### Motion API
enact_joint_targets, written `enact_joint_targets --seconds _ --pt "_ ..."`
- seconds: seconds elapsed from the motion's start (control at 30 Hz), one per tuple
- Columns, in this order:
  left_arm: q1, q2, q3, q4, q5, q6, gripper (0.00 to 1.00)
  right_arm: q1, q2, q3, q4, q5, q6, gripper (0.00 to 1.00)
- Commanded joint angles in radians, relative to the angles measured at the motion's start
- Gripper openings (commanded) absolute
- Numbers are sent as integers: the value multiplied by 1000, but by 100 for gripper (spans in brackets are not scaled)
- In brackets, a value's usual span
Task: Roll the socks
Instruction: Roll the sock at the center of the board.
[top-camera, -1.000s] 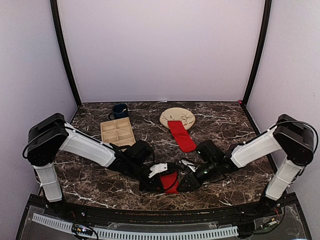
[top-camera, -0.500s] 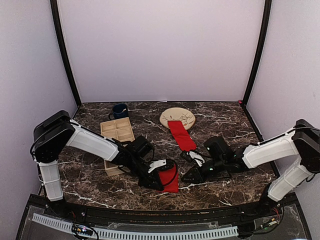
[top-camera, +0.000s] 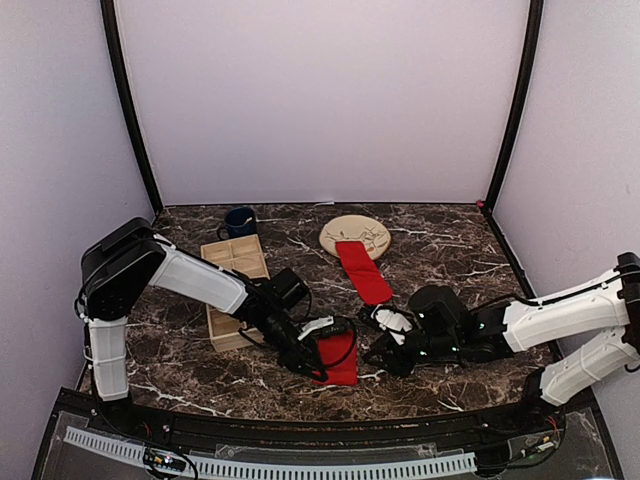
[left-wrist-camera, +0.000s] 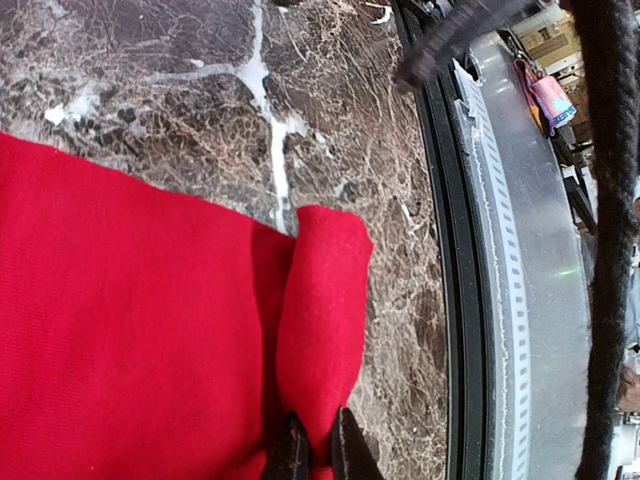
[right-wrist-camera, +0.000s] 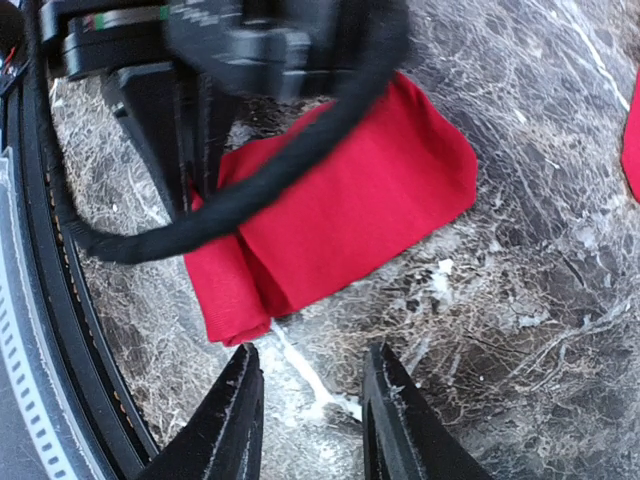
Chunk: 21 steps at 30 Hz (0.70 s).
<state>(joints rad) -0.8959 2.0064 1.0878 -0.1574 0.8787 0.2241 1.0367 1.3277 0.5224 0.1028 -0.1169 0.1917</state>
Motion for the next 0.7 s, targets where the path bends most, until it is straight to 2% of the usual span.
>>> enact_joint_targets --seconds 0.0,0.23,0.67 --pt "17 22 33 -99 63 10 8 75 -27 -7 -5 136 -57 31" --pt "30 45 55 -128 93 15 8 164 45 49 -42 200 -121 32" --pt "35 63 72 -164 108 27 7 257 201 171 -83 239 -215 44"
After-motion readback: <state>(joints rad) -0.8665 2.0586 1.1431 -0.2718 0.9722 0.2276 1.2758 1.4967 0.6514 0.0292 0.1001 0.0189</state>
